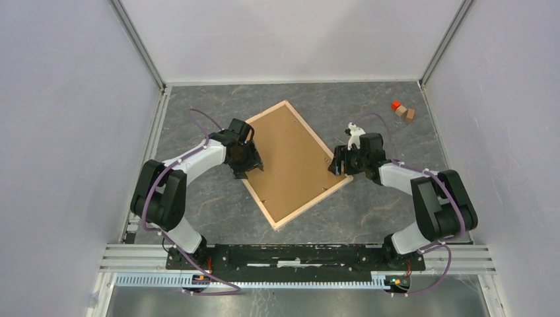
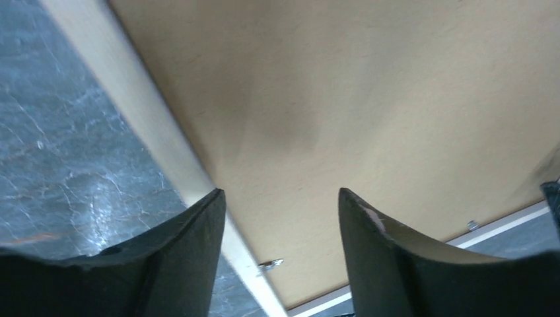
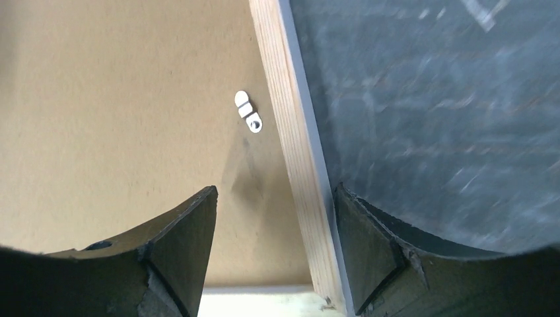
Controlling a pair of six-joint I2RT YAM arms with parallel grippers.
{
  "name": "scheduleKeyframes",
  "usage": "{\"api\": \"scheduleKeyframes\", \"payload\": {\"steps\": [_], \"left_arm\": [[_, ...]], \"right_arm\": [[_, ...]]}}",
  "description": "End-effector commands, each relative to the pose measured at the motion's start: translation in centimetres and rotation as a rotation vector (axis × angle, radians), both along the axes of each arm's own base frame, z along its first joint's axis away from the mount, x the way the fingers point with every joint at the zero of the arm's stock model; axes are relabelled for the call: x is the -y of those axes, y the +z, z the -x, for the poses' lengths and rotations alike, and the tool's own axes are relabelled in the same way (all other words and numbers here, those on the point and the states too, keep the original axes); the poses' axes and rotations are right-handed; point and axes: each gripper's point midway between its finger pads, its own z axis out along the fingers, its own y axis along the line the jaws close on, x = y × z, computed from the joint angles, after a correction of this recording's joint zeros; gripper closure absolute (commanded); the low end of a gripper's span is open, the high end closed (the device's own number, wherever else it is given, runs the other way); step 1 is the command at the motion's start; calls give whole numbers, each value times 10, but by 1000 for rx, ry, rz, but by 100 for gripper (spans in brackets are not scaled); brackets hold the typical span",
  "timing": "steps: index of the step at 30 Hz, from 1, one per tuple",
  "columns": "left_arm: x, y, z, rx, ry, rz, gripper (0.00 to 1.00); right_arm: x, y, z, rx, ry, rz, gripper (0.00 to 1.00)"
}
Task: Put the photo into the frame
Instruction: Adjust the photo frame at the center of the board.
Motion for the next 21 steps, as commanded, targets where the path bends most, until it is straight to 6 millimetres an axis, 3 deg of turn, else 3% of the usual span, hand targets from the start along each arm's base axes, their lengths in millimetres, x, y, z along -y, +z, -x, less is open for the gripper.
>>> {"api": "scheduleKeyframes", "payload": {"steps": [1, 4, 7, 11, 15, 17, 21], "left_arm": [[-5, 8, -17, 38, -45, -20, 35], [-18, 5, -17, 25, 2, -33, 38], [-30, 16, -16, 68, 17, -51, 29], [-49, 36, -10, 158, 30, -104, 14], [-33, 29, 4, 120, 40, 49, 0], [-30, 19, 9, 46, 48, 90, 0], [-42, 4, 6, -21, 57, 12, 16]], "right_arm": [[-15, -4, 42, -68, 53, -66, 28], [-4, -1, 36, -47, 36, 5, 28], [11, 10, 21, -20, -4, 103, 28], [18, 25, 4, 42, -40, 136, 27], [19, 27, -14, 81, -40, 172, 27], [17, 26, -21, 76, -29, 180, 27], [3, 33, -30, 106, 14, 127, 27]]}}
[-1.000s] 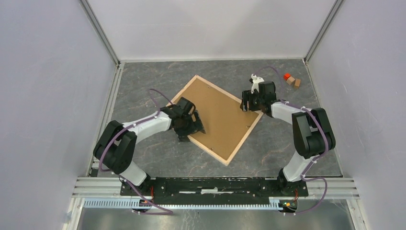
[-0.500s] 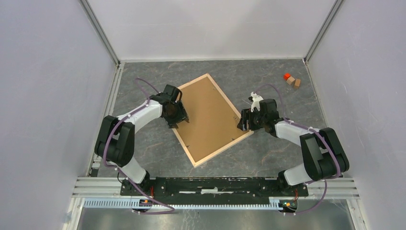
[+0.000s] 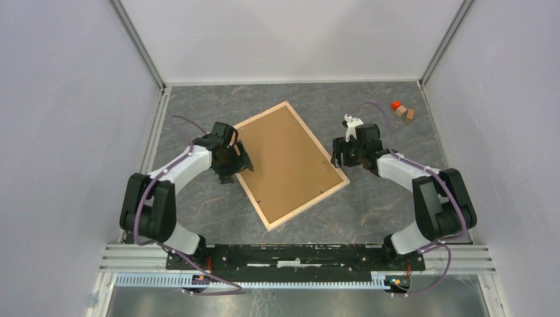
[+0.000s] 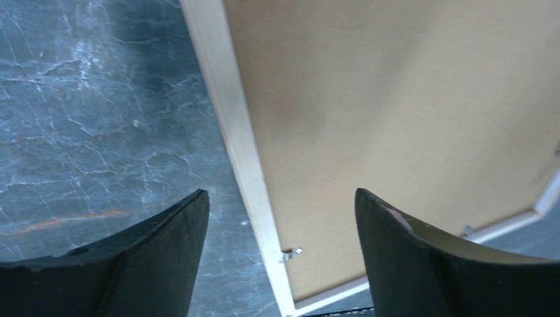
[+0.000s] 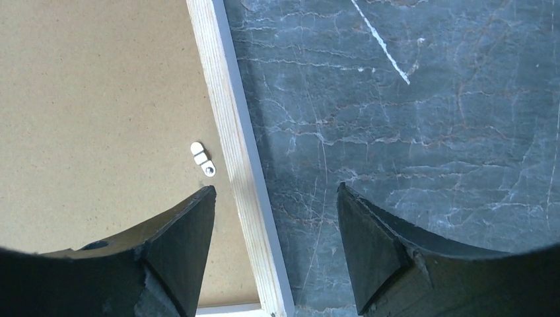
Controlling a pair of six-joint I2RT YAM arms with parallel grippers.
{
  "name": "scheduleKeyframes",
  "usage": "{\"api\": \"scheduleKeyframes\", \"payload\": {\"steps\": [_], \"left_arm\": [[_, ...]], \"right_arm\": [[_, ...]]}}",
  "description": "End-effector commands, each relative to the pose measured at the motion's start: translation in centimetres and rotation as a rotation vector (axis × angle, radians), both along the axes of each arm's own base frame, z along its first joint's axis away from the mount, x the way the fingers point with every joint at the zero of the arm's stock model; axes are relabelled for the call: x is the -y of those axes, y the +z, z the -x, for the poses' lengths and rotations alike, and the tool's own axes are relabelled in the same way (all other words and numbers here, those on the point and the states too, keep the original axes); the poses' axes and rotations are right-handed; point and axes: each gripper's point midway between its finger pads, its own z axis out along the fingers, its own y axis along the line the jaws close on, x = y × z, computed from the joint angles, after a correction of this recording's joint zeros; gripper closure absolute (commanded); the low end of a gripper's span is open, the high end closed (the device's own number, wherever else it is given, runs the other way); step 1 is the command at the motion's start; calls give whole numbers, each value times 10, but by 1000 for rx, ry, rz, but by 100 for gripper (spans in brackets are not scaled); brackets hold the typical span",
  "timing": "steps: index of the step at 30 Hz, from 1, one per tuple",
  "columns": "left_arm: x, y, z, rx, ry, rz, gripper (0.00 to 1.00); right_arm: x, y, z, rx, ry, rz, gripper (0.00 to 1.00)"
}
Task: Put the photo into the frame
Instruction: Install the photo frame at the center of the board.
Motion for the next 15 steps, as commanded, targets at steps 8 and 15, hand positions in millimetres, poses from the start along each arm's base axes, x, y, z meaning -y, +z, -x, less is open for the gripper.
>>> {"api": "scheduleKeyframes", "payload": {"steps": [8, 15], "left_arm": [[9, -41, 7, -107, 9, 64, 48], [2, -53, 5, -113, -26, 11, 61]], "right_arm": [[0, 0, -9, 85, 27, 11, 27], [7, -3, -13, 86, 12, 55, 28]]}}
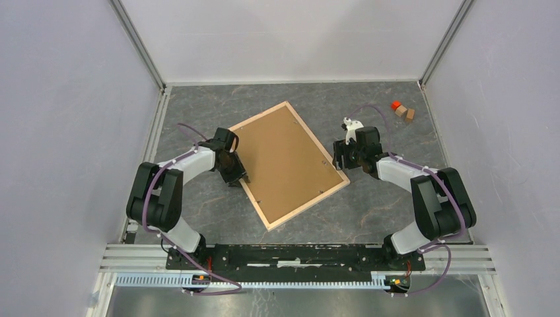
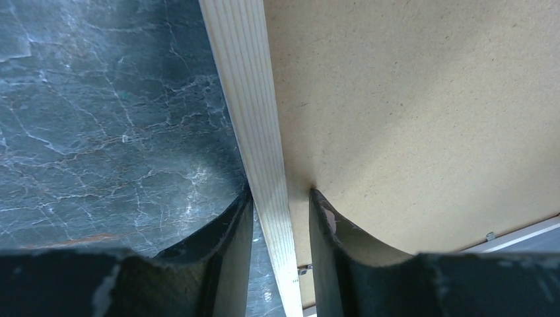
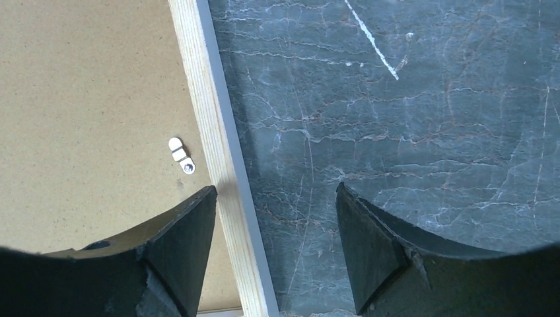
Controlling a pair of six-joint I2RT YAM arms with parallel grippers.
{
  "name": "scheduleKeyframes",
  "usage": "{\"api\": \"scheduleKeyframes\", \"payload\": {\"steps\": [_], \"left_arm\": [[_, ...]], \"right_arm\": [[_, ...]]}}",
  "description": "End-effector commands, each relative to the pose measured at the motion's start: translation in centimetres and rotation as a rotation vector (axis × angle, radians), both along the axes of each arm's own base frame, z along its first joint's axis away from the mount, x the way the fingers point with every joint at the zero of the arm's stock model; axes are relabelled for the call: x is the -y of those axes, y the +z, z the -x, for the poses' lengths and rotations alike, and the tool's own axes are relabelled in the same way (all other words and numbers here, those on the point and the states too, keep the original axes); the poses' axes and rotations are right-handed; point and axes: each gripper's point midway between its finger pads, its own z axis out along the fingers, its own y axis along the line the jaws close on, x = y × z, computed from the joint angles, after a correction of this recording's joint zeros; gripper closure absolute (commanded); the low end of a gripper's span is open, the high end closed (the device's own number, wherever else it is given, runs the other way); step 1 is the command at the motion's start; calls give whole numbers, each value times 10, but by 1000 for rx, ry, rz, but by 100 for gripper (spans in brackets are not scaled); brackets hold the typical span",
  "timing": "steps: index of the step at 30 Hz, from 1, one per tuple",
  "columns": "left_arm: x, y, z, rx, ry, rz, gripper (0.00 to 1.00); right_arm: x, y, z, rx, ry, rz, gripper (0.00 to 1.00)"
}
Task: Put the photo into the frame
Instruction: Install the photo frame at the center of the board.
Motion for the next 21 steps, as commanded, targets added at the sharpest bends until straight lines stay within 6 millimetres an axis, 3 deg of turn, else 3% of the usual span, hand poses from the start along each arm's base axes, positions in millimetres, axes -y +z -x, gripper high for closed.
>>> {"api": "scheduleKeyframes", "payload": {"steps": [1, 7, 12, 17, 21], "left_arm": [[4, -9, -9, 19, -41, 1, 62], [11, -17, -1, -53, -58, 36, 67], [11, -23, 1, -66, -60, 36, 70], [12, -31, 5, -96, -54, 42, 76], [12, -29, 3, -85, -54, 39, 76]], "right_arm": [[-1, 7, -11, 53, 13, 7, 28], [-19, 11, -10, 70, 79, -65, 32], [-34, 8, -6, 71, 137, -70, 28], [-37, -2, -12, 49, 126, -25, 27], [-36, -4, -13, 39, 95, 6, 35]]}}
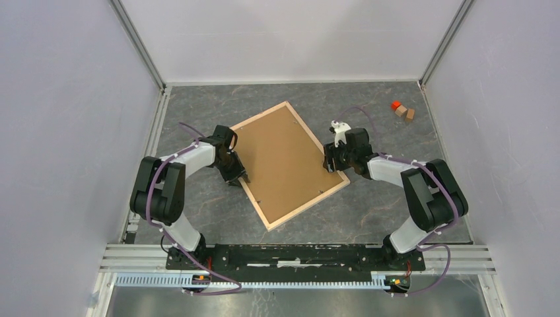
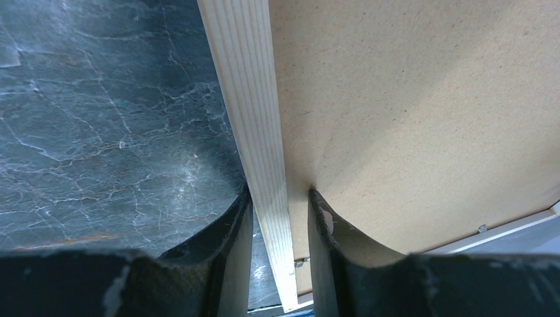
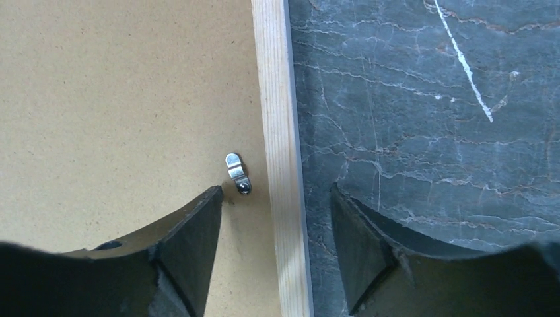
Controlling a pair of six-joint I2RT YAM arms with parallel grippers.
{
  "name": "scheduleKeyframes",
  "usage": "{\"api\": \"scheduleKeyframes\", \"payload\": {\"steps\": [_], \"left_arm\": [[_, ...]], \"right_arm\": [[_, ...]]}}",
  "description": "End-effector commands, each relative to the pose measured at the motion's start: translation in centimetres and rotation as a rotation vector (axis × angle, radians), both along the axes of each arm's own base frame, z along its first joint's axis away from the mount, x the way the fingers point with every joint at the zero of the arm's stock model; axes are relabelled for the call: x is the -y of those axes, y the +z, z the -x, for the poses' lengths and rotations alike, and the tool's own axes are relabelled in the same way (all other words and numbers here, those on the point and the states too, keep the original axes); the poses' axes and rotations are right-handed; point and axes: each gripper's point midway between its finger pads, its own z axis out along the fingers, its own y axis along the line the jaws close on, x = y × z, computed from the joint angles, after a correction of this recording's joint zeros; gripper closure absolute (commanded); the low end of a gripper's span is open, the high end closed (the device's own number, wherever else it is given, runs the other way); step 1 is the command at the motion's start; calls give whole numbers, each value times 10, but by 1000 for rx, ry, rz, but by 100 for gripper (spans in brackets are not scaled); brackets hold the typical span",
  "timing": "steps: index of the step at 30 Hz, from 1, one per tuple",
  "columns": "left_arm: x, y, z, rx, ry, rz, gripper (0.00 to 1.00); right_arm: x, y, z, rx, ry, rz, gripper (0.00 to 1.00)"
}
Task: Put the photo into the frame
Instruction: Install the photo frame at the center of the board.
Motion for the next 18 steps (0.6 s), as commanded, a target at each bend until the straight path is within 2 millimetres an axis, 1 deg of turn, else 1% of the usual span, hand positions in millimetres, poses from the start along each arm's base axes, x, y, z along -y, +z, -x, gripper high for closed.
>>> {"api": "scheduleKeyframes", "payload": {"steps": [1, 3, 8, 10, 13, 16, 18], "left_arm": [[8, -26, 1, 1, -49, -4, 76], [8, -24, -1, 8, -48, -6, 76], [8, -23, -2, 12, -48, -3, 76], [8, -24, -2, 7, -44, -5, 76], [9, -26, -1, -3, -46, -1, 76], [9, -26, -2, 1, -43, -3, 76], [8, -25, -3, 6, -41, -6, 75]], "right_arm": [[0, 7, -14, 33, -30, 28, 38], [0, 5, -14, 28, -36, 30, 40], [-3, 1, -17, 23, -47, 61, 38], [-1, 0, -17, 27, -66, 84, 38], [-1, 4, -18, 44, -74, 97, 43], [2, 5, -18, 53, -90, 132, 45], [2, 3, -16, 45, -83, 151, 49]]}}
